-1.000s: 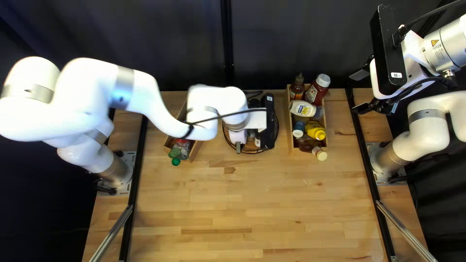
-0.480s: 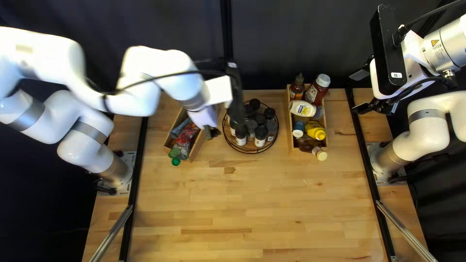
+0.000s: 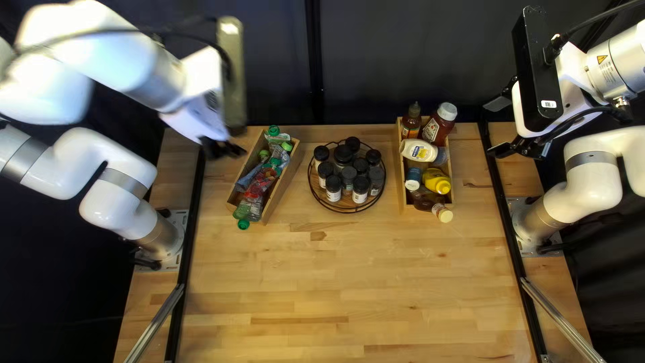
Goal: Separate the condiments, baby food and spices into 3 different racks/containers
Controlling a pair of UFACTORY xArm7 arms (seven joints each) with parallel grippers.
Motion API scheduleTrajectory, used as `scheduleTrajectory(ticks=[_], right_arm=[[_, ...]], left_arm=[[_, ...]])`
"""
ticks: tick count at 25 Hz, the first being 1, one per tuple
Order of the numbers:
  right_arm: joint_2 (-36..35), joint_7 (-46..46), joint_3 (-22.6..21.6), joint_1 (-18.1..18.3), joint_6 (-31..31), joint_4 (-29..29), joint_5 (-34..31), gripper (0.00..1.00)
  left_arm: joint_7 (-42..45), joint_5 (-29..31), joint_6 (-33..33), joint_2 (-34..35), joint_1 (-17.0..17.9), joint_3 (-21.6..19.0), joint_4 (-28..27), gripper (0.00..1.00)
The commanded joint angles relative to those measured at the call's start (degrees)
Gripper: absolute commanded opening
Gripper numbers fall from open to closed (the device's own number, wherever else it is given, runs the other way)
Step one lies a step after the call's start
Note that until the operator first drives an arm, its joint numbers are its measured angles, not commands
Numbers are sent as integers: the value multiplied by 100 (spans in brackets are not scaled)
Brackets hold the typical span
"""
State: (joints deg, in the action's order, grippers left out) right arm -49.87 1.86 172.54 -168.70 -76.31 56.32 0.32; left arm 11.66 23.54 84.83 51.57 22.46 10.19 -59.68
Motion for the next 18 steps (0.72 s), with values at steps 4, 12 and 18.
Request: scheduleTrajectory(ticks=[4, 12, 18], right_arm=[[0, 0, 0, 0, 0, 0, 0, 100], [0, 0, 0, 0, 0, 0, 0, 100], [0, 0, 0, 0, 0, 0, 0, 100]], left_arm=[[-99, -4, -105, 239, 71, -26, -9, 100], [-99, -4, -105, 239, 71, -26, -9, 100], [-99, -4, -105, 239, 71, -26, -9, 100]])
